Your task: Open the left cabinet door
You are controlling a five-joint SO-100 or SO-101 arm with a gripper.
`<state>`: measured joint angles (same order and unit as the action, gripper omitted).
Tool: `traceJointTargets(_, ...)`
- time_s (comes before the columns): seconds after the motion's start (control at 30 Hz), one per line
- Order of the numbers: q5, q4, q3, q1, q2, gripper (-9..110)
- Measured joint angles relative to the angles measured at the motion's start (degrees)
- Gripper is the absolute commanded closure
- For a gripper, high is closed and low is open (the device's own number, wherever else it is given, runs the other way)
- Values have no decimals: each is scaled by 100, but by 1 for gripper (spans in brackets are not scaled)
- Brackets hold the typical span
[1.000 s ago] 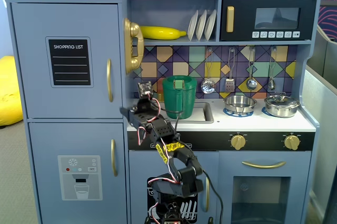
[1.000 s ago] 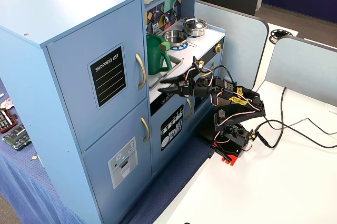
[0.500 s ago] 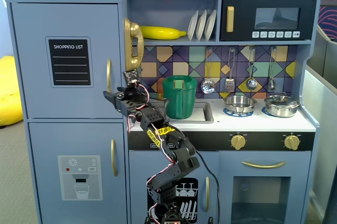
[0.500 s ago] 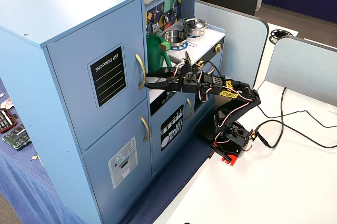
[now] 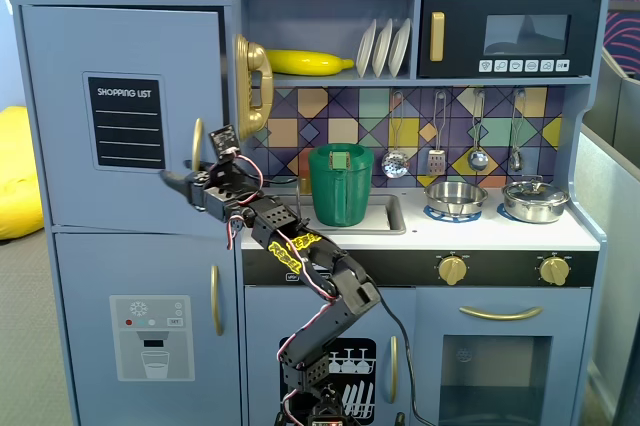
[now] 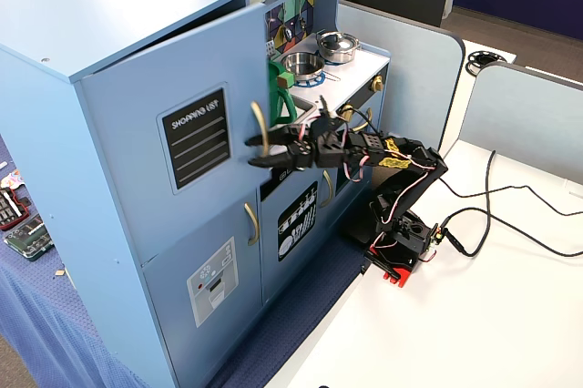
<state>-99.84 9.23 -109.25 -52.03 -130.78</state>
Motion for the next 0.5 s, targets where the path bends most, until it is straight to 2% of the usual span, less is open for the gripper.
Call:
traceJointTargets(0.23,158,527,-9,-545,-853,89)
traceJointTargets(0.5,457,1793,-527,-229,-2320,92)
